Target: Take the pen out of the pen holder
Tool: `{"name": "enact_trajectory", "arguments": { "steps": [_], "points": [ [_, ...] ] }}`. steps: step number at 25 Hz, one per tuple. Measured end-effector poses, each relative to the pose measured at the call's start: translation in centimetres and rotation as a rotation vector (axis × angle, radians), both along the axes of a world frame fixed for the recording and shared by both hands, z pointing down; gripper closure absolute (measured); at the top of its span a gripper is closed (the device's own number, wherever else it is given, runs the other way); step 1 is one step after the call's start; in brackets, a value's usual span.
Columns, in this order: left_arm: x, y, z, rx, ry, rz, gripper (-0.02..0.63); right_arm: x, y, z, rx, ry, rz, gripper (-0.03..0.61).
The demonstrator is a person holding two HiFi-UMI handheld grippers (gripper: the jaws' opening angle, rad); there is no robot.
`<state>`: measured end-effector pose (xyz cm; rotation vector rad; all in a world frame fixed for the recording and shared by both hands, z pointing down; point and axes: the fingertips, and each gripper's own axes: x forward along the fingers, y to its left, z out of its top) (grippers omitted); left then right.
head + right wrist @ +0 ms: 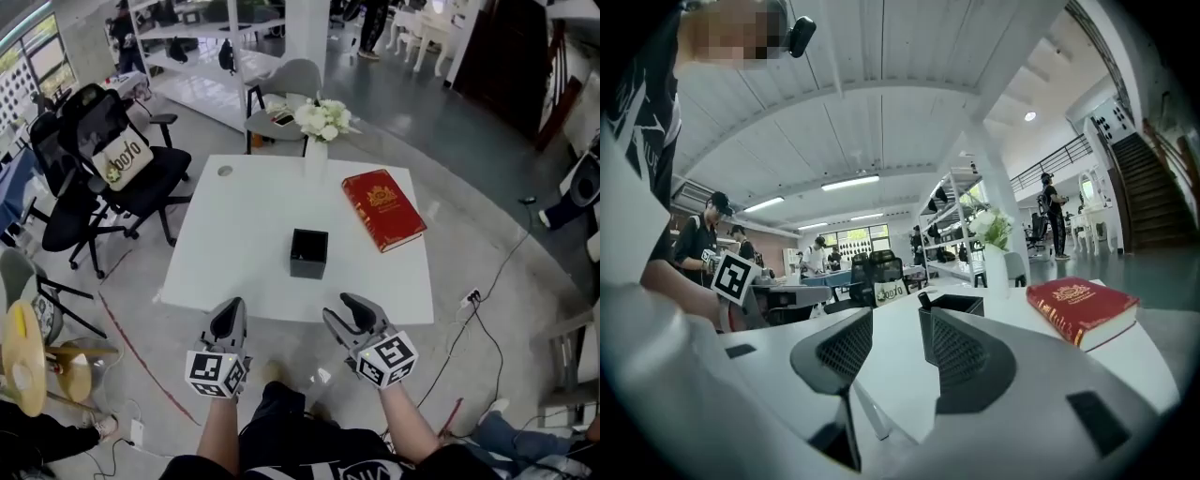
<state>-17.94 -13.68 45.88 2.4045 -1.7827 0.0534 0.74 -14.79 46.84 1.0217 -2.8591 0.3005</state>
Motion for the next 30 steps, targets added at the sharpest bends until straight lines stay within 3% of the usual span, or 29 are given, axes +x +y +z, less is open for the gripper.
{"name": "enact_trajectory", "arguments": {
  "steps": [17, 26, 30],
  "points": [
    [-0.7, -8.8, 3.1, -0.07, -0.044, 0.175, 0.609, -6.8, -8.3, 1.3, -0.029, 0.083, 0.034, 0.382],
    [-0.2, -10.9, 4.2, -0.093, -0.035, 0.234, 0.609, -9.1, -11.4, 2.6, -0.044, 0.29, 0.084, 0.417],
    [-0.2, -11.5, 4.7, -0.108, -0.017, 0.243, 0.609, -9.4, -12.2, 3.3, -0.085, 0.313, 0.098, 0.42]
  ]
}}
